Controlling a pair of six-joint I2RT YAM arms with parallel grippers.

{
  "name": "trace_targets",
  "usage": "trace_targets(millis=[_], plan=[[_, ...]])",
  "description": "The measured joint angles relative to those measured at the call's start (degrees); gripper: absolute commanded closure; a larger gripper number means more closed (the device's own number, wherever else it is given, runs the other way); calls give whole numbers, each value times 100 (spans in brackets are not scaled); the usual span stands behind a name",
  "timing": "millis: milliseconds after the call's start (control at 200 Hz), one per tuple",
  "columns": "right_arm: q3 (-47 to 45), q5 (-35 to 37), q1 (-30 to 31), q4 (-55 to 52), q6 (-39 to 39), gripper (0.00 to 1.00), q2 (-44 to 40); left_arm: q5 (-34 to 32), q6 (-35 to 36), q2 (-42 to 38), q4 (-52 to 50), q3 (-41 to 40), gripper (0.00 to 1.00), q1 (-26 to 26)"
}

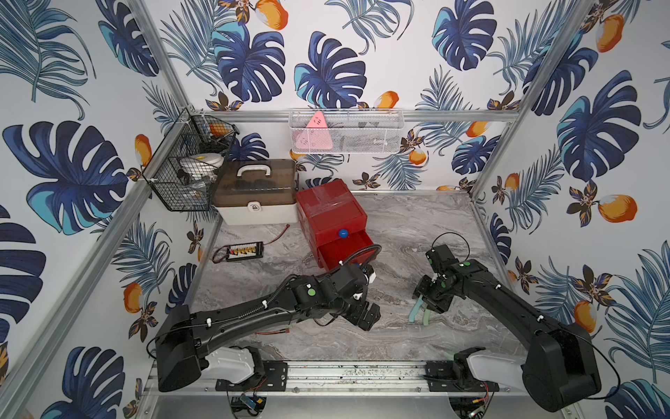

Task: Place the fruit knives into the drawer by color
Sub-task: Pick up the fruit knife from the center of the board.

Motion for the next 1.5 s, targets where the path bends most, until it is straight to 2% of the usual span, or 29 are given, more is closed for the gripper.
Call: trace_targets(millis=[355,500,896,1146,1501], plan=[[-262,101,0,402,50,44,527,-273,-151,-98,264,-109,1,-199],[-232,105,0,621,76,48,817,-354,-149,-109,264,-109,1,-199],[-26,188,-7,780,46,67,1565,-426,-149,-149,251,-192,1,-203],[4,273,-24,619,22,93,1683,-448,-146,-133,251,-245,1,-203],[140,208,-15,664,-127,96,1541,-463,-129,-46,269,-315,1,-203]])
